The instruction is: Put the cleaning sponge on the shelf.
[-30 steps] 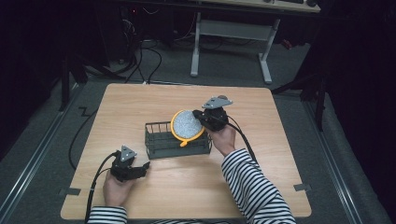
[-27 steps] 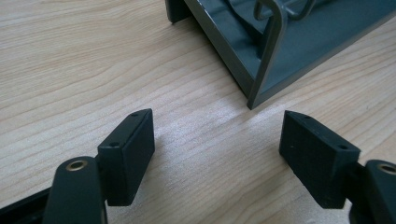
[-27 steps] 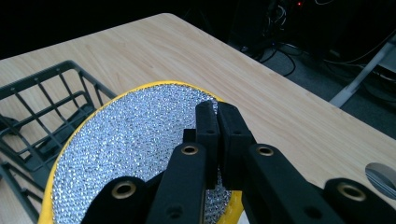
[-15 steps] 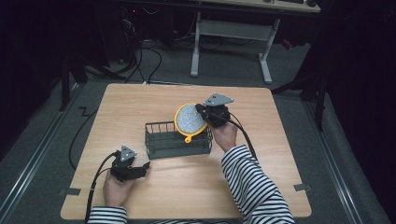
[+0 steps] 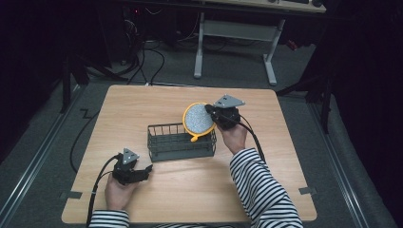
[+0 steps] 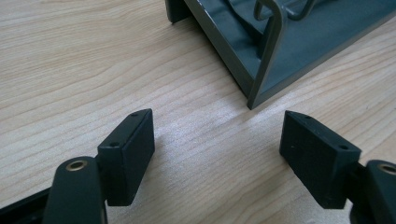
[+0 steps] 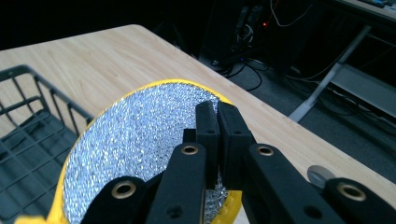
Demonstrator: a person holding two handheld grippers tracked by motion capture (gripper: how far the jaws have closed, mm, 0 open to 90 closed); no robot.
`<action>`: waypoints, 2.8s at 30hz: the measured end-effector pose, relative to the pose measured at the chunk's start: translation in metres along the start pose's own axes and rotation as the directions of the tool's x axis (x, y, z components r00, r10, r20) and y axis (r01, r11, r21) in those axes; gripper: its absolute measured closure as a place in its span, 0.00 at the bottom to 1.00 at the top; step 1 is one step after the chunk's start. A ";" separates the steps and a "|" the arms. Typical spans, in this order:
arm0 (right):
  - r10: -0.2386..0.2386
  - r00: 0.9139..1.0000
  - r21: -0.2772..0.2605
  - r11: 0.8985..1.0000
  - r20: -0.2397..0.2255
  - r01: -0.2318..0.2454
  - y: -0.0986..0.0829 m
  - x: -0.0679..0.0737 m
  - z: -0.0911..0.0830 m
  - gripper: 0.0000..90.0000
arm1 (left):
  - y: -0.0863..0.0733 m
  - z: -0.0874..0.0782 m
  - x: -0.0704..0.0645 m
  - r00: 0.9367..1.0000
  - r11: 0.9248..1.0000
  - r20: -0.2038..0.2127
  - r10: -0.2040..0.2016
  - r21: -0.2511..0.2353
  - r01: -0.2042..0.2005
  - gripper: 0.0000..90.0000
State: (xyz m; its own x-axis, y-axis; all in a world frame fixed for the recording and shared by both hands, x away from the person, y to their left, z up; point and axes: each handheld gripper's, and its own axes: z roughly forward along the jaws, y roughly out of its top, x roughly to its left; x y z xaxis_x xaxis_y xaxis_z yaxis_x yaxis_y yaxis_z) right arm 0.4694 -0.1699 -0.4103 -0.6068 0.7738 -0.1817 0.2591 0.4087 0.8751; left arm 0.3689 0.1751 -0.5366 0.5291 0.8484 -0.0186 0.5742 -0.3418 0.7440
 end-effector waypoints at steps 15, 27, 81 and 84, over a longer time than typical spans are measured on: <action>-0.010 0.995 -0.019 1.000 -0.101 0.008 -0.014 0.005 -0.009 0.98 | 0.000 0.000 0.000 1.000 1.000 -0.001 0.001 0.000 -0.001 0.30; -0.016 0.987 0.003 1.000 -0.157 0.017 -0.021 0.010 -0.013 0.97 | 0.000 0.000 0.000 1.000 1.000 -0.002 0.002 0.001 -0.002 0.30; 0.359 0.933 -0.009 0.933 0.017 -0.359 -0.103 -0.055 -0.132 0.58 | 0.000 0.000 0.001 1.000 1.000 0.002 -0.002 0.000 0.002 0.30; 0.372 0.928 -0.005 0.928 0.030 -0.372 -0.111 -0.057 -0.138 0.58 | 0.000 0.000 0.000 1.000 1.000 0.002 -0.003 0.000 0.003 0.29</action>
State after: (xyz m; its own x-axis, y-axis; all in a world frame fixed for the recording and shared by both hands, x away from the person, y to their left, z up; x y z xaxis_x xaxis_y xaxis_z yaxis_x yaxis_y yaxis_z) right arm 0.3715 -0.3264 -0.4355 -0.4439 0.8845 0.1438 0.4623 0.0886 0.8823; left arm 0.3692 0.1754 -0.5365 0.5286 0.8486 -0.0217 0.5755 -0.3394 0.7440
